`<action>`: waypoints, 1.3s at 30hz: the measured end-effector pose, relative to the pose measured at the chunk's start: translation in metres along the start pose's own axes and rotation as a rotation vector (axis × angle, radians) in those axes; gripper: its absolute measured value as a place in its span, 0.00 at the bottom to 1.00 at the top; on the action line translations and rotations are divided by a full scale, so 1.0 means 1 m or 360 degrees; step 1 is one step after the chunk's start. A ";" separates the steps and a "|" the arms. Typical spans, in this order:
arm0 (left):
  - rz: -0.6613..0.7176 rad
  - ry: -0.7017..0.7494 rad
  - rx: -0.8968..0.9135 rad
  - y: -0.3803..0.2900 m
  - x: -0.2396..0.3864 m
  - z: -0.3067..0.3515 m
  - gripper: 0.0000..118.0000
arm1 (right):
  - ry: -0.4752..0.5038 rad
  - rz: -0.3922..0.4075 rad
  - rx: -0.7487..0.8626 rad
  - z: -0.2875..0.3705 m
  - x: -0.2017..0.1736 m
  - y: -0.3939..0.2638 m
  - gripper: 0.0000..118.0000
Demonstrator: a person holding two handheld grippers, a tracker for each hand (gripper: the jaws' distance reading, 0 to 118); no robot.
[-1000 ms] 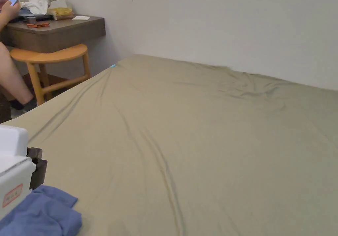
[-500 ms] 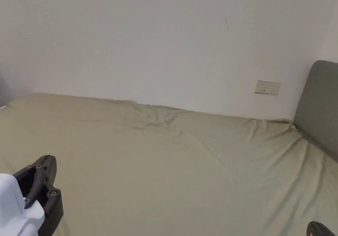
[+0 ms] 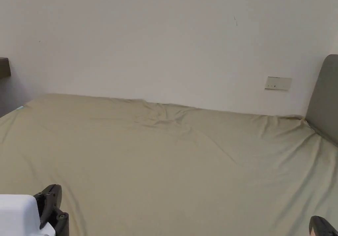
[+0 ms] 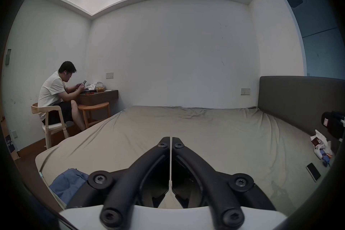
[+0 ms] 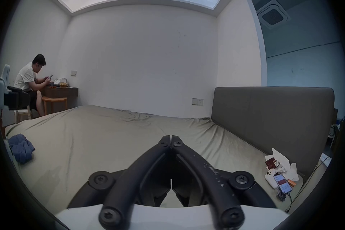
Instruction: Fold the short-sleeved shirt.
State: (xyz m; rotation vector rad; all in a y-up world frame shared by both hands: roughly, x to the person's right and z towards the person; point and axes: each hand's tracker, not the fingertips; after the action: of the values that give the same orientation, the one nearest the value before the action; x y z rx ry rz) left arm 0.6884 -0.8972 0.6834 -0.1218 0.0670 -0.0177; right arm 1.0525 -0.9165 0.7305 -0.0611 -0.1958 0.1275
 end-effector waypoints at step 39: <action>0.0348 -0.0302 -0.0091 0.031 0.011 0.013 1.00 | 0.0055 -0.0039 -0.0033 0.004 0.005 -0.006 1.00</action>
State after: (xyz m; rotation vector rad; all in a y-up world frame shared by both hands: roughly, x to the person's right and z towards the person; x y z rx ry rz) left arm 0.7011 -0.8647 0.6918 -0.1723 -0.1092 0.2142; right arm 1.0573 -0.9216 0.7355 -0.0816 -0.1633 0.0996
